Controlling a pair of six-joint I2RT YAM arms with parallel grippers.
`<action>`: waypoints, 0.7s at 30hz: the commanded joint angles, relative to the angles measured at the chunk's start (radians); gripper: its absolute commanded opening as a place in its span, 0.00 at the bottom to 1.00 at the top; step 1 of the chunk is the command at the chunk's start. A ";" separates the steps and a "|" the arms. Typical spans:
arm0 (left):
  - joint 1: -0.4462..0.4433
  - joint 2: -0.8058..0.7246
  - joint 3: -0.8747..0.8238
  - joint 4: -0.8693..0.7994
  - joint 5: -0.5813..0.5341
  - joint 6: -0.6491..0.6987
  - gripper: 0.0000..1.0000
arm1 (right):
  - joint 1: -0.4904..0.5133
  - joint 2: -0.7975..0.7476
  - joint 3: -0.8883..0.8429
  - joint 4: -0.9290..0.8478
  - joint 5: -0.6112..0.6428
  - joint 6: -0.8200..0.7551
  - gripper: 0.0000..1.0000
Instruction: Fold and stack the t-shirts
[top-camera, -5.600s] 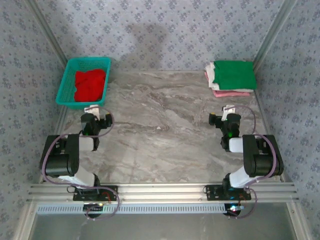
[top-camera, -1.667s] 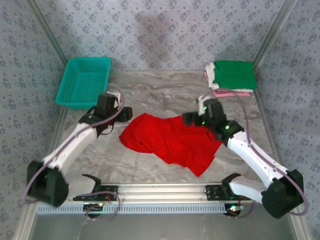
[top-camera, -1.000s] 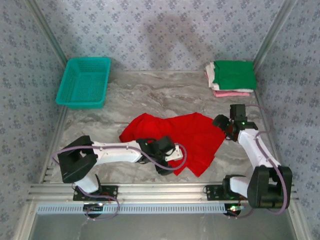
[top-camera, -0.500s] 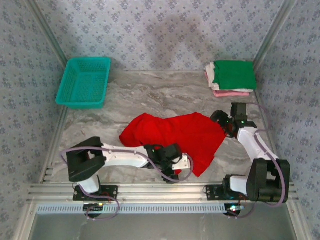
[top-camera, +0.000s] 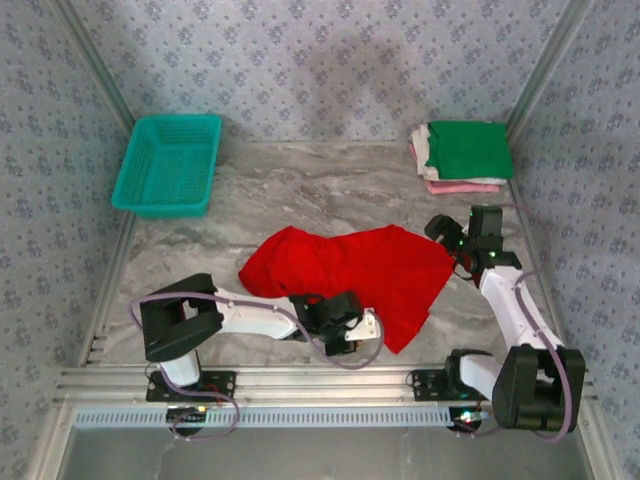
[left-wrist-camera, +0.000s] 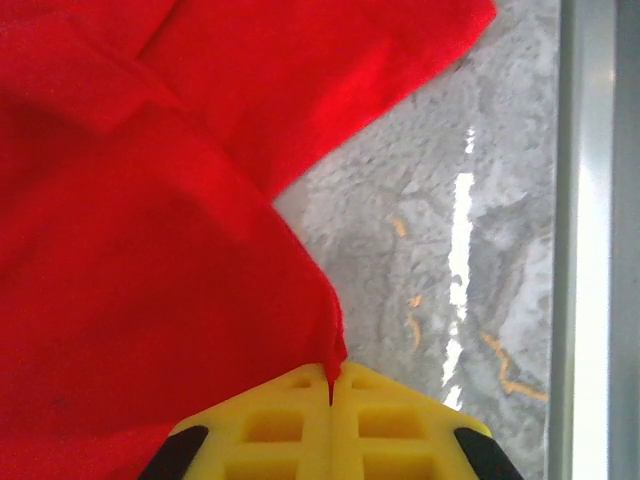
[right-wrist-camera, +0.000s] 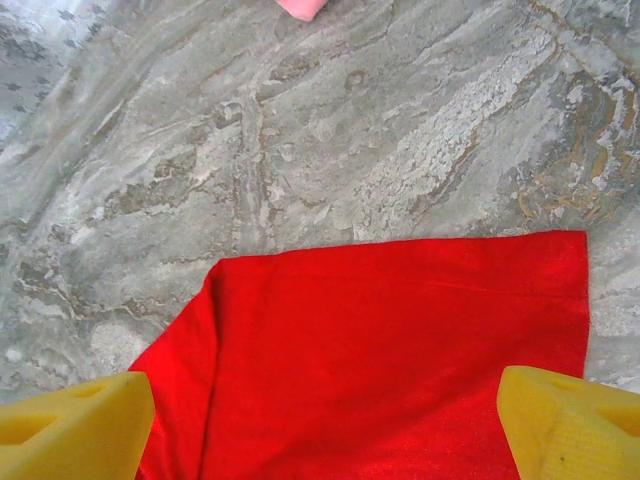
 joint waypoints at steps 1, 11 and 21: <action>0.036 -0.106 -0.034 -0.037 -0.108 -0.001 0.00 | -0.003 -0.047 -0.009 -0.058 0.018 -0.022 0.91; 0.396 -0.538 -0.042 0.006 -0.156 -0.082 0.00 | 0.034 -0.067 -0.051 -0.190 0.031 -0.063 0.89; 0.697 -0.478 0.099 0.040 -0.140 -0.010 0.00 | -0.059 0.154 0.028 -0.184 0.016 -0.109 0.88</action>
